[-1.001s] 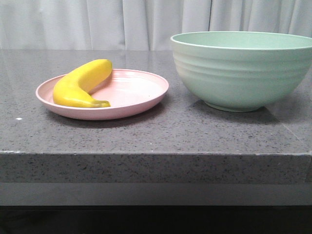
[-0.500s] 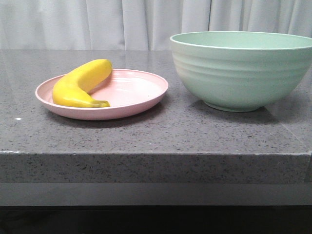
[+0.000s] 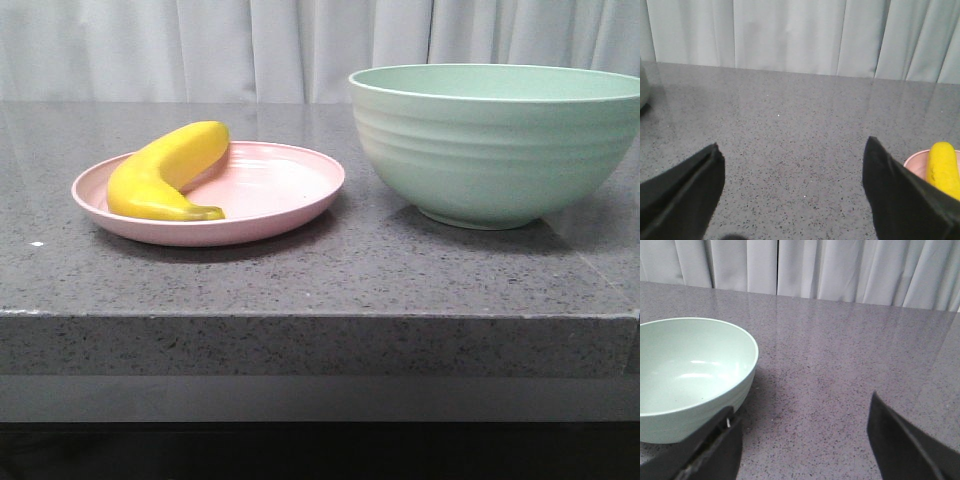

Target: Transfer banana from pink plate to green bowl

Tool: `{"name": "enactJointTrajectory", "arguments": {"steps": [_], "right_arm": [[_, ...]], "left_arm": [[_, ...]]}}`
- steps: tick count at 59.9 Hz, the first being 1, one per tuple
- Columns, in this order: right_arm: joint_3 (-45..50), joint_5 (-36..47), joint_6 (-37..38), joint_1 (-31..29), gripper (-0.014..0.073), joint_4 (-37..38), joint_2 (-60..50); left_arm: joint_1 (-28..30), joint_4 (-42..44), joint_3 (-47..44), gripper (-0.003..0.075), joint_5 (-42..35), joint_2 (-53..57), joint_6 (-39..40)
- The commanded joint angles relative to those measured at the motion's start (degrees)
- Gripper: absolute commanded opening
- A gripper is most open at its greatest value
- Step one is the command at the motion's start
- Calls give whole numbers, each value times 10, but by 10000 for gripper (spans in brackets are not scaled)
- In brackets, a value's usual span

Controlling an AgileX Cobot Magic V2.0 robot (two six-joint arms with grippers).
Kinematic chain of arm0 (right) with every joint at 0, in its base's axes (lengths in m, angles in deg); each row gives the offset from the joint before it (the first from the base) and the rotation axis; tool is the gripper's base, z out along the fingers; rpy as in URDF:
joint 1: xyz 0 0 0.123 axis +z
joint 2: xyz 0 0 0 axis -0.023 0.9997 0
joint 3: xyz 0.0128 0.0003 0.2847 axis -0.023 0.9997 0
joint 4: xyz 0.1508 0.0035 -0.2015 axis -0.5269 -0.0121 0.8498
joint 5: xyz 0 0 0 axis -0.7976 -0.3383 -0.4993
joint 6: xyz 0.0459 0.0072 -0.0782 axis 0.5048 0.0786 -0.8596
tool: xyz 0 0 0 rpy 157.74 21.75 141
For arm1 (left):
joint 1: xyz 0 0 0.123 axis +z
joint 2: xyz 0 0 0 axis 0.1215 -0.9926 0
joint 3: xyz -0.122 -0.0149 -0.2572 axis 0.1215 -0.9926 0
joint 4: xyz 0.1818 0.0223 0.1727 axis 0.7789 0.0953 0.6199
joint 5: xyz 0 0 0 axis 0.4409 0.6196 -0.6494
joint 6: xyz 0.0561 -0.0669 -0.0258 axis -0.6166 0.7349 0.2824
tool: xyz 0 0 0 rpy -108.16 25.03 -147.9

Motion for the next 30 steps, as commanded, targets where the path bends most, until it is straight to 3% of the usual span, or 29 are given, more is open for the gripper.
{"name": "enactJointTrajectory", "arguments": {"steps": [1, 17, 30], "right_arm": [[-21, 30, -6, -4, 547, -9, 11], [-21, 18, -6, -4, 547, -23, 11], [-21, 18, -6, -4, 547, -23, 11]], "left_arm": [[-11, -7, 38, 565, -20, -30, -8], [-126, -7, 151, 561, 64, -186, -29], [-220, -12, 241, 490, 122, -340, -24]]}}
